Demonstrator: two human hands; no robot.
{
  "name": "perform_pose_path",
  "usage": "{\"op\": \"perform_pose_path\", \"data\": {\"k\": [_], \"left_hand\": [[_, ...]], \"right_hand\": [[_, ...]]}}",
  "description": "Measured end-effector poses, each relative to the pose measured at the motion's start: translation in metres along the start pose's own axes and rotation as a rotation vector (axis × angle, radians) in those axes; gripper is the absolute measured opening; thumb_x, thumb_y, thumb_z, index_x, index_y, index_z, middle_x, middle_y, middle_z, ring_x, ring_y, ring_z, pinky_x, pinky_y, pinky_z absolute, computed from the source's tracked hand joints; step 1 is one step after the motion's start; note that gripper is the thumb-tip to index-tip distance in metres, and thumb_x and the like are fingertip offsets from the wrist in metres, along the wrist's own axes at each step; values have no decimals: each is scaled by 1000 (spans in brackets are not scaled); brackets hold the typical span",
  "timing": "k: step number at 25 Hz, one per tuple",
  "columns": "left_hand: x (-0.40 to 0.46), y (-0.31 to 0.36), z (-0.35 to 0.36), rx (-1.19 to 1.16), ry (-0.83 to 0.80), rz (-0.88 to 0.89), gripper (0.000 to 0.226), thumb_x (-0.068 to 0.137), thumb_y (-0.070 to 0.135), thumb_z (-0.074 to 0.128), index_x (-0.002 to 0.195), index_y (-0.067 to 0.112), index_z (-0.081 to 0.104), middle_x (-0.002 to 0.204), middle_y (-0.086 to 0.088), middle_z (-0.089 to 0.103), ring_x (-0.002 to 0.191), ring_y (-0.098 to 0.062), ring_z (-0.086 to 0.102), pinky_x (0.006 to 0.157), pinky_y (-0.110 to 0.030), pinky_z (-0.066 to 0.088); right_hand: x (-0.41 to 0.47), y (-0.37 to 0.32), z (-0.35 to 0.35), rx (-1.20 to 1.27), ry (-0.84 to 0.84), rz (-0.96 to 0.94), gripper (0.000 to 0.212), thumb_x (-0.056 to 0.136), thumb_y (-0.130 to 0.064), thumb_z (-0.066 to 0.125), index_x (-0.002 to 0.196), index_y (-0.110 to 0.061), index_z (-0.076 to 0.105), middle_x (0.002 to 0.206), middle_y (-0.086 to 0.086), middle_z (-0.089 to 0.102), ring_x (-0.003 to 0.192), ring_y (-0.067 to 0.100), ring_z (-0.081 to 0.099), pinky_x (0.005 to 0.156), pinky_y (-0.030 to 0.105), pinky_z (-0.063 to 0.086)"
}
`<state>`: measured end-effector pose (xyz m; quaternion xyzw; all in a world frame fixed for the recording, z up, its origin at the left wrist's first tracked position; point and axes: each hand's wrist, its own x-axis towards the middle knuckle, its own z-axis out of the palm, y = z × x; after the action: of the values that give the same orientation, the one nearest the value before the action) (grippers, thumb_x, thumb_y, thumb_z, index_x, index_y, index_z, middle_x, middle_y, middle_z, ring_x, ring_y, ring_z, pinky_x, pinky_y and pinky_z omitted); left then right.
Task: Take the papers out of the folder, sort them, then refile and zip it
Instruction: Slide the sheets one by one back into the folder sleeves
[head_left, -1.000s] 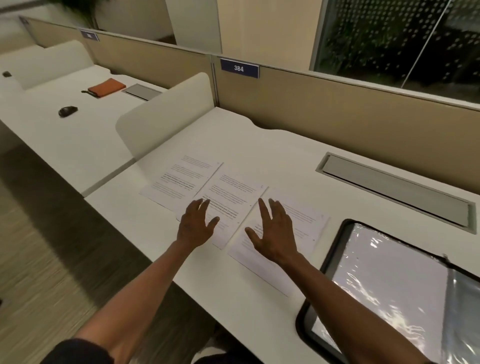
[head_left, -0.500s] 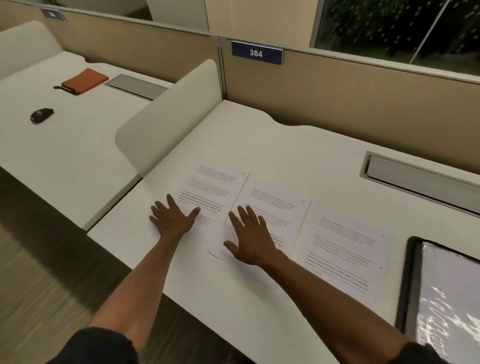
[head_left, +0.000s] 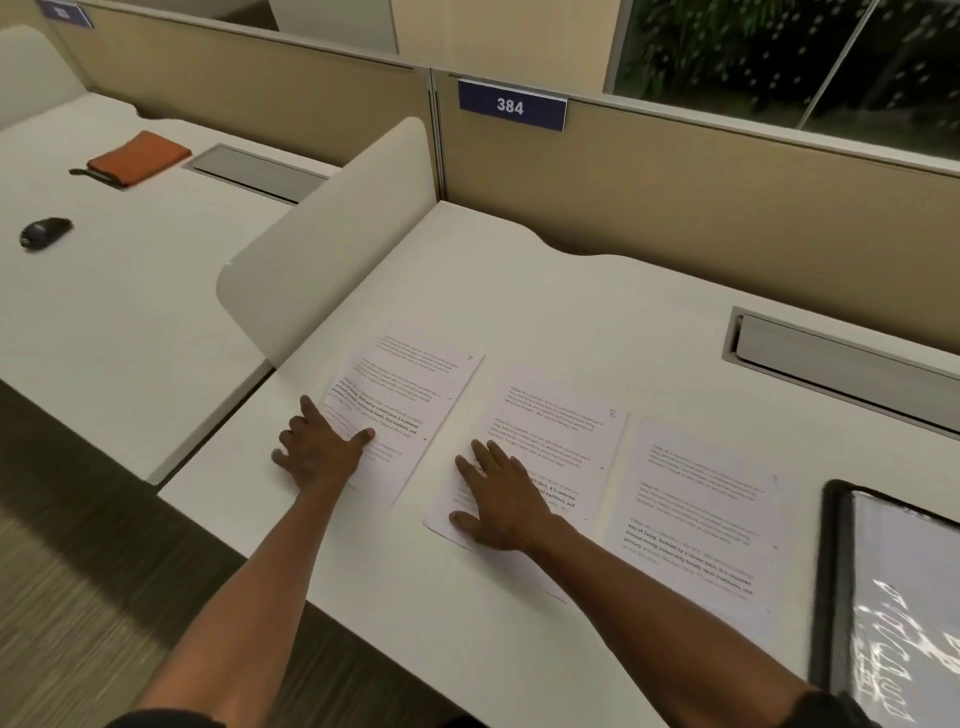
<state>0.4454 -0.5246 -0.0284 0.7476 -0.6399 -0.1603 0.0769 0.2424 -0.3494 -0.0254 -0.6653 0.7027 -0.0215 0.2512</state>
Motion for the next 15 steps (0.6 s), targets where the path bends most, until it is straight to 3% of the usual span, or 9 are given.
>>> {"op": "perform_pose_path", "data": {"k": [3, 5, 8, 10, 13, 15], "left_hand": [[-5, 12, -16, -307, -6, -65, 99, 78, 29, 83, 154, 9, 23, 141, -24, 51, 130, -42, 48, 106, -53, 41], [-20, 28, -25, -557, 7, -113, 88, 81, 19, 81, 153, 11, 30, 138, -21, 54, 123, -39, 55, 101, -47, 47], [-49, 55, -30, -928, -26, -158, 74, 81, 11, 81, 145, 16, 43, 131, -9, 59, 107, -26, 60, 94, -36, 49], [-71, 72, -26, -1137, -82, -157, 70, 77, 9, 83, 138, 20, 49, 124, -2, 62, 104, -21, 64, 98, -41, 52], [-112, 100, -18, -1294, -168, -128, 67, 77, 7, 83, 134, 22, 52, 118, 4, 65, 104, -18, 67, 97, -43, 54], [-151, 119, -11, -1313, -226, -58, 67, 78, 7, 83, 134, 22, 51, 121, 3, 66, 106, -16, 67, 96, -39, 54]], "right_hand": [[-3, 2, -3, 147, 102, 2, 79, 99, -54, 49, 161, -21, 12, 169, 9, 3, 156, 24, -2, 125, 36, 4], [-10, 2, -10, 345, 225, 75, 76, 98, -55, 52, 159, -22, 22, 167, 4, 19, 154, 20, 14, 124, 35, 14], [-26, 3, -25, 819, 345, 282, 70, 92, -57, 61, 151, -26, 41, 153, -4, 45, 137, 15, 45, 116, 36, 36], [-38, 9, -36, 1184, 330, 431, 74, 84, -66, 65, 145, -29, 47, 142, -4, 55, 121, 13, 58, 108, 38, 47], [-64, 25, -53, 1667, 342, 521, 64, 86, -64, 64, 133, -20, 58, 127, 7, 66, 106, 22, 69, 96, 40, 57], [-90, 39, -67, 1850, 394, 522, 56, 89, -62, 63, 125, -19, 65, 117, 11, 72, 100, 27, 72, 89, 41, 59]]}}
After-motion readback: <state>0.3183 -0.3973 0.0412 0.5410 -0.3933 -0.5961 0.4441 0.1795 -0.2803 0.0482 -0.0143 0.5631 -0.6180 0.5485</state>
